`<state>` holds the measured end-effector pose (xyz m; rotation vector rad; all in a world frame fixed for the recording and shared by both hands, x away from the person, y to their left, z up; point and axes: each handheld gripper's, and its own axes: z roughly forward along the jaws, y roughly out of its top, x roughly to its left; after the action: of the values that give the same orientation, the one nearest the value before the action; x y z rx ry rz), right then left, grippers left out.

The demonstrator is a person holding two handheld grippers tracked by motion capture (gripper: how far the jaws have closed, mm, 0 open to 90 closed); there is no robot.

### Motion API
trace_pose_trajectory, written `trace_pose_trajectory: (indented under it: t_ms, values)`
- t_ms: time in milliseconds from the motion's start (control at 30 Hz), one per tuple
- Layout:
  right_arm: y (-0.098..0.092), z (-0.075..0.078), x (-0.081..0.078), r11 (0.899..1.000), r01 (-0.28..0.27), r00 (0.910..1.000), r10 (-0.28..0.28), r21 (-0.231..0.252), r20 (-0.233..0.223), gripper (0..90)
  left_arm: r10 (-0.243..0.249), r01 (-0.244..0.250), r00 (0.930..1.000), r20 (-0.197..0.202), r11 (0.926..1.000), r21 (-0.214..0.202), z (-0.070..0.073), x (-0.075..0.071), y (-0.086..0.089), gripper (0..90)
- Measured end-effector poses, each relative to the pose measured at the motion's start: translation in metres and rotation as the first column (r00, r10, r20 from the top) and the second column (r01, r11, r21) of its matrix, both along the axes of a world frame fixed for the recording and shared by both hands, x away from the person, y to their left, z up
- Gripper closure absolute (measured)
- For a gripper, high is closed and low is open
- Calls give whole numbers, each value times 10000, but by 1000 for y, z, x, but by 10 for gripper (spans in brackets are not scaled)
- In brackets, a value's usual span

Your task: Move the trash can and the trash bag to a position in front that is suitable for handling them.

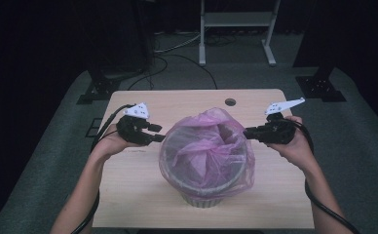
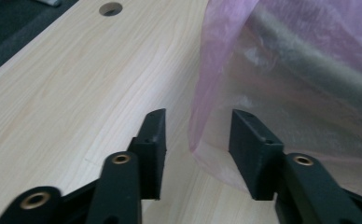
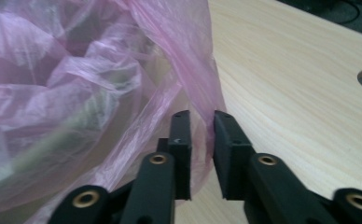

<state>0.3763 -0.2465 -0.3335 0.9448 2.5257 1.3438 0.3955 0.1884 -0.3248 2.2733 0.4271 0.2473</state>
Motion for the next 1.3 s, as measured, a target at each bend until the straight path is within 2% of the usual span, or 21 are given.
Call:
trace_pose_trajectory:
  t_ms: [67, 100, 167, 233, 367, 467, 533, 567, 600, 700, 767, 867, 1033, 1167, 1300]
  values:
    - [0, 3, 0, 9999, -109, 9999, 107, 128, 104, 742, -170, 172, 9996, 213, 9998, -63, 2, 0, -1, 512]
    - [2, 6, 0, 9994, -300, 9991, 295, 146, 304, 714, -197, 195, 9991, 388, 9998, 47, 4, 0, -3, 483]
    - [4, 8, 1, 9993, -374, 9986, 371, 63, 367, 703, -229, 223, 9986, 473, 9996, 144, 6, 1, -4, 469]
    - [8, 10, 2, 9984, -555, 9972, 557, -41, 508, 690, -439, 429, 9968, 668, 9990, 157, 10, 2, -7, 468]
    - [12, 12, 4, 9977, -671, 9962, 677, -139, 541, 689, -716, 705, 9946, 756, 9974, 169, 13, 4, -12, 482]
    - [17, 12, 7, 9973, -729, 9960, 735, -128, 511, 709, -963, 954, 9931, 663, 9953, 162, 13, 5, -16, 574]
    - [19, 12, 9, 9974, -714, 9964, 718, -101, 443, 750, -1078, 1071, 9923, 615, 9942, 134, 12, 4, -19, 704]
    - [22, 12, 10, 9974, -712, 9970, 714, -78, 289, 812, -912, 917, 9948, 463, 9957, -97, 13, 4, -20, 848]
    - [22, 12, 10, 9974, -712, 9970, 714, -78, 289, 812, -912, 917, 9948, 463, 9957, -97, 13, 4, -20, 899]
    - [24, 13, 12, 9986, -501, 9985, 504, -143, 223, 897, -509, 521, 9979, 387, 9982, -288, 12, 7, -21, 900]
    - [25, 12, 14, 9994, -314, 9994, 316, -131, 157, 900, -143, 148, 9998, 134, 9992, -367, 8, 11, -19, 900]
    - [25, 10, 16, 9997, -180, 9998, 182, -172, 96, 900, 97, -101, 9999, -99, 9992, -375, 4, 14, -18, 900]
    - [28, -1, 20, 9989, -110, 9996, 98, -448, -270, 900, 370, -380, 9975, -607, 9992, -154, -10, 21, -18, 900]
    - [34, -10, 21, 9970, -321, 9977, 277, -710, -623, 900, 532, -538, 9954, -799, 9985, -53, -17, 25, -22, 900]
    - [37, -15, 22, 9937, -325, 9970, 248, -1068, -731, 900, 636, -612, 9921, -1080, 9978, 252, -28, 29, -25, 900]
